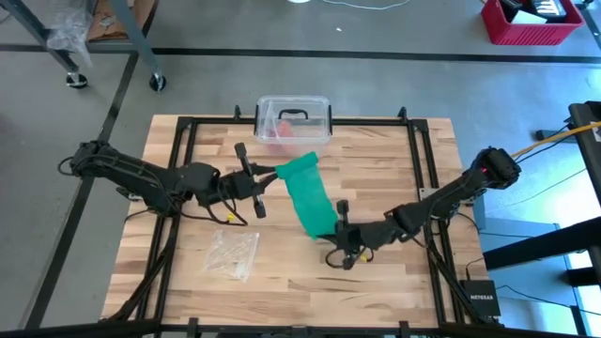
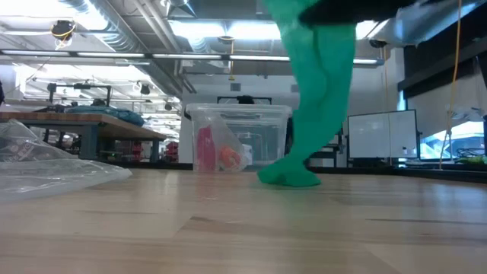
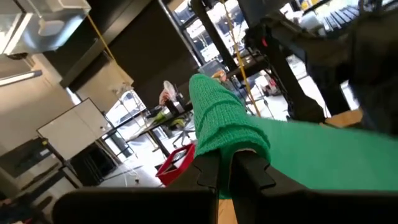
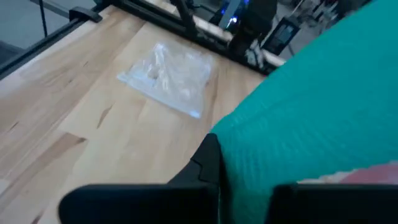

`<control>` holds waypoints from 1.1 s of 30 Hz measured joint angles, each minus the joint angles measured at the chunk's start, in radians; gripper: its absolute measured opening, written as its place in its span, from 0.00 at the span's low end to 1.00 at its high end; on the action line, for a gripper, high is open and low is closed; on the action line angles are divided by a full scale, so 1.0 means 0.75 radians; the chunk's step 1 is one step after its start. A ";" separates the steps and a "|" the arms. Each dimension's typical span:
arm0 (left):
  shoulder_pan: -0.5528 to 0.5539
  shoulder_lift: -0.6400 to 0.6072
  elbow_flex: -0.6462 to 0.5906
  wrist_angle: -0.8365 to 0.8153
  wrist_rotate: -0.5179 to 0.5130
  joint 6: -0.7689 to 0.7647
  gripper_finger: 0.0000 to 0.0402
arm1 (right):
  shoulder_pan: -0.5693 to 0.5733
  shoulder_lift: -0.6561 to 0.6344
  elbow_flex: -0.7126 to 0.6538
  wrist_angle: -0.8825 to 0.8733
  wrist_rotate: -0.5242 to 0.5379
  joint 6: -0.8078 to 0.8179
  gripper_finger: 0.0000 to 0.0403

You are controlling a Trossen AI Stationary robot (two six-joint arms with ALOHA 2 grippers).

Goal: Roll bandage
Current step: Roll the green bandage

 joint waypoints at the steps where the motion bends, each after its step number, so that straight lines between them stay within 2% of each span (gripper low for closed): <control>1: 0.003 0.000 0.000 -0.010 0.000 0.016 0.03 | 0.014 0.000 0.020 -0.003 0.012 -0.021 0.01; 8: 0.045 0.043 0.000 -0.067 -0.005 0.133 0.03 | 0.068 -0.013 0.201 -0.019 0.023 -0.223 0.01; 18: 0.069 0.172 0.000 -0.076 -0.005 0.306 0.03 | 0.067 -0.013 0.594 -0.250 0.054 -0.473 0.01; 23: 0.079 0.203 0.000 -0.065 -0.003 0.328 0.03 | 0.065 -0.014 0.748 -0.420 0.070 -0.541 0.01; 28: 0.081 0.205 0.001 -0.155 0.059 0.354 0.03 | 0.043 -0.014 0.863 -0.460 0.104 -0.609 0.01; 33: 0.081 0.206 0.001 -0.179 0.073 0.364 0.03 | -0.046 -0.013 0.940 -0.470 0.082 -0.610 0.01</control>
